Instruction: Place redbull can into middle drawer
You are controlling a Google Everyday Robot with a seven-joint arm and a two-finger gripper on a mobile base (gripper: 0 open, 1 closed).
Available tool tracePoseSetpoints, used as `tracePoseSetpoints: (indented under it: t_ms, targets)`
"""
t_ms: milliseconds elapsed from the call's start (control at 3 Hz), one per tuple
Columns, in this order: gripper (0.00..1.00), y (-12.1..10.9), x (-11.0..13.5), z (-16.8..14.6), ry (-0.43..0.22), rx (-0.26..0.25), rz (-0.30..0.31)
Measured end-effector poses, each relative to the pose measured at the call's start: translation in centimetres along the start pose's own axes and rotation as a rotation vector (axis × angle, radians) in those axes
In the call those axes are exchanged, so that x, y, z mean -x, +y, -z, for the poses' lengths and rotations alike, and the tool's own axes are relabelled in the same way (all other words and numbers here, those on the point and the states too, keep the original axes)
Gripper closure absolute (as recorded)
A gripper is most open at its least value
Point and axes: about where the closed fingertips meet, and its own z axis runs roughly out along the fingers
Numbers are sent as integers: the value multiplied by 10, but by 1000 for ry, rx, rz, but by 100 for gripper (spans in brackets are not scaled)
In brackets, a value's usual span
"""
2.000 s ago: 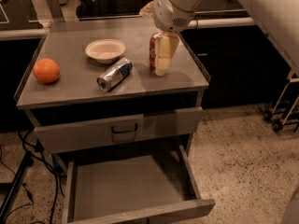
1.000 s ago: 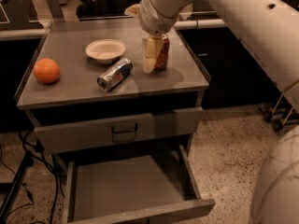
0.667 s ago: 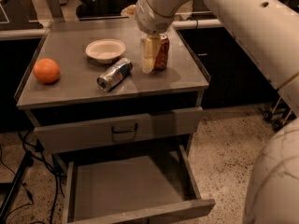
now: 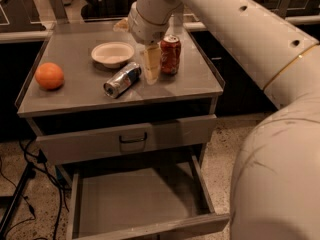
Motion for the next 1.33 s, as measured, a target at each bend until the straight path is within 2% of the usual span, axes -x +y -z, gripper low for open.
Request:
tracePoseSetpoints:
  t_ms: [333, 1000, 1333]
  targets:
    - [0, 1, 5, -12, -7, 30, 35]
    - [0, 1, 7, -17, -16, 43, 52]
    - [0, 12, 35, -55, -93, 58, 66]
